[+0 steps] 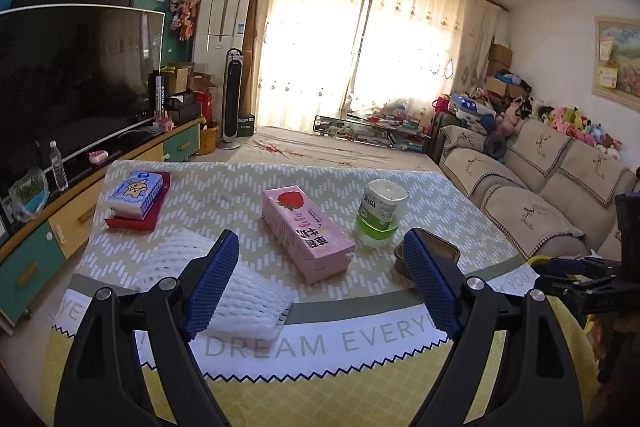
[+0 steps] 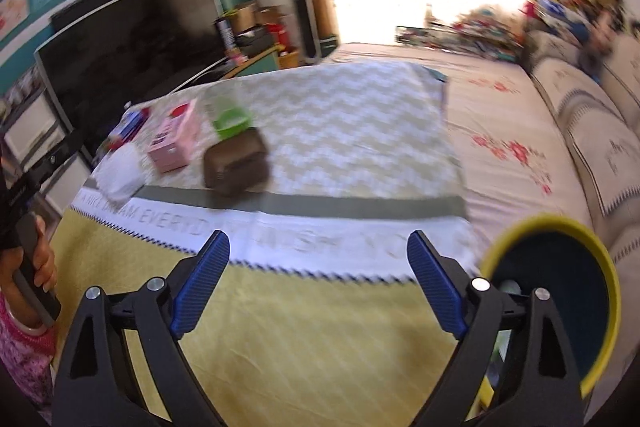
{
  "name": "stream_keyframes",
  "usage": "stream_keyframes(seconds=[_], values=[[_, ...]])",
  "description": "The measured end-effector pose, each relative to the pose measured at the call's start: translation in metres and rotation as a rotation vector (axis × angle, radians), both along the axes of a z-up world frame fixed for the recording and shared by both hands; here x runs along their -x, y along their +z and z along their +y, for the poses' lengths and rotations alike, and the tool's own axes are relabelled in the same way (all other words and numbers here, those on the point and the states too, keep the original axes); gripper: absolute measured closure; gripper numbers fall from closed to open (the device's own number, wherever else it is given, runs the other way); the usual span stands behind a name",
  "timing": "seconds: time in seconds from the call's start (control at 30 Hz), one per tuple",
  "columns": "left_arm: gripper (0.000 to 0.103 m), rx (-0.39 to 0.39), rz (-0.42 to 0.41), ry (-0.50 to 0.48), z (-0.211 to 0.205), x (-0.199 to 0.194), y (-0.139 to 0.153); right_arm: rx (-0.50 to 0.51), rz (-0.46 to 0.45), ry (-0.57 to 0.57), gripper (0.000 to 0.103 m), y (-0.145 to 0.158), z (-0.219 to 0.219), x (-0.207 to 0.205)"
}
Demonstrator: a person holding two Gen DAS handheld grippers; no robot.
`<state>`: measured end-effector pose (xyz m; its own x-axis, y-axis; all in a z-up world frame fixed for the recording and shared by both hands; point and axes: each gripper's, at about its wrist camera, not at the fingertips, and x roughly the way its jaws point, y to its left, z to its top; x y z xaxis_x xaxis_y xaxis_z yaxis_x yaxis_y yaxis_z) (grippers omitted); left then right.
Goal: Collect trash
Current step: 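Grasp the brown plastic tray with the right gripper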
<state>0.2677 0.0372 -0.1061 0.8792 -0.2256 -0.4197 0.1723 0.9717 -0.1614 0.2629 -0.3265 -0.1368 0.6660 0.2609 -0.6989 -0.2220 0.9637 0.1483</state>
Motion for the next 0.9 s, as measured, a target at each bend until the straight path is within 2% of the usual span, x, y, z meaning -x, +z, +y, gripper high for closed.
stream_keyframes(seconds=[0.17, 0.27, 0.53, 0.77, 0.83, 0.9], values=[[0.019, 0.004, 0.011, -0.004, 0.0, 0.001, -0.006, 0.097, -0.029, 0.165, 0.01, -0.003, 0.057, -0.03], [0.019, -0.01, 0.016, -0.007, -0.005, 0.002, -0.008, 0.145, -0.015, 0.206, 0.01, -0.011, 0.076, -0.052], [0.019, -0.037, 0.029, -0.014, -0.013, -0.003, -0.014, 0.182, 0.037, 0.215, 0.01, -0.032, 0.093, -0.094], [0.019, -0.044, 0.028, -0.019, -0.015, -0.002, -0.015, 0.141, 0.054, 0.216, 0.01, -0.037, 0.093, -0.105], [0.019, -0.043, 0.029, -0.019, -0.015, -0.002, -0.015, 0.142, 0.051, 0.22, 0.014, -0.038, 0.094, -0.105], [0.019, -0.043, 0.029, -0.022, -0.015, -0.002, -0.015, 0.144, 0.062, 0.221, 0.022, -0.04, 0.095, -0.106]])
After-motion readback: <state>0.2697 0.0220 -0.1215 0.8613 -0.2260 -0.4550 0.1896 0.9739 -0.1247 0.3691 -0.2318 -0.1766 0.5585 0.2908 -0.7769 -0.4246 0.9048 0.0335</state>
